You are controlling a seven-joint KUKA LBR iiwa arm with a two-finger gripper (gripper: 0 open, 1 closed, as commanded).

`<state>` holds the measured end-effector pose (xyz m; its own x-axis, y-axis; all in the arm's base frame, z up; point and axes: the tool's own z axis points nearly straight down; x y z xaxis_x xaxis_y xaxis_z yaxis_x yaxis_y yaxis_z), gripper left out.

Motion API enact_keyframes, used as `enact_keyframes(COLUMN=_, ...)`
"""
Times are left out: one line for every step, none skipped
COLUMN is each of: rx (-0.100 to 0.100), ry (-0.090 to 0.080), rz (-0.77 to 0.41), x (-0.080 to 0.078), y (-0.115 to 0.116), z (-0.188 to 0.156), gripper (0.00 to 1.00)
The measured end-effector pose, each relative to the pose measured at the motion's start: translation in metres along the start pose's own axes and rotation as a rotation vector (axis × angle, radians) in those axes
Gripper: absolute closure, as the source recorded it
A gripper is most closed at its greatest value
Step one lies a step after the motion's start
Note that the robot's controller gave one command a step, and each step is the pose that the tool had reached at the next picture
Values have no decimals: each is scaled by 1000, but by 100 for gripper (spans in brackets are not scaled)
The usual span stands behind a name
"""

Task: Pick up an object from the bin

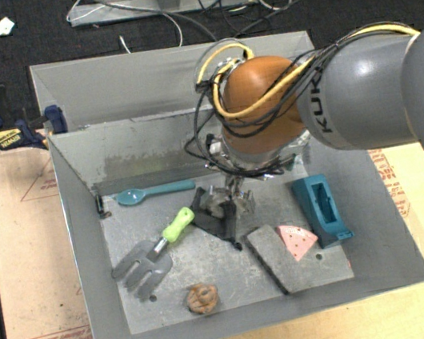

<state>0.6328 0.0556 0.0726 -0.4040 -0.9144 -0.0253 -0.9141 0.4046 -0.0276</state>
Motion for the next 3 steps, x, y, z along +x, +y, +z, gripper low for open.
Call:
enact_keyframes(rx=-6, ry=3, rz=-39, x=-2, y=-6, z=-55, gripper=100)
enact_keyframes(rx=3, ry=-3, rz=-90, x=1, y=-17, z=-43, gripper=100)
enact_keyframes(rx=0, ry=-1, rz=-386, x=3, y=-11, z=-18, gripper=100)
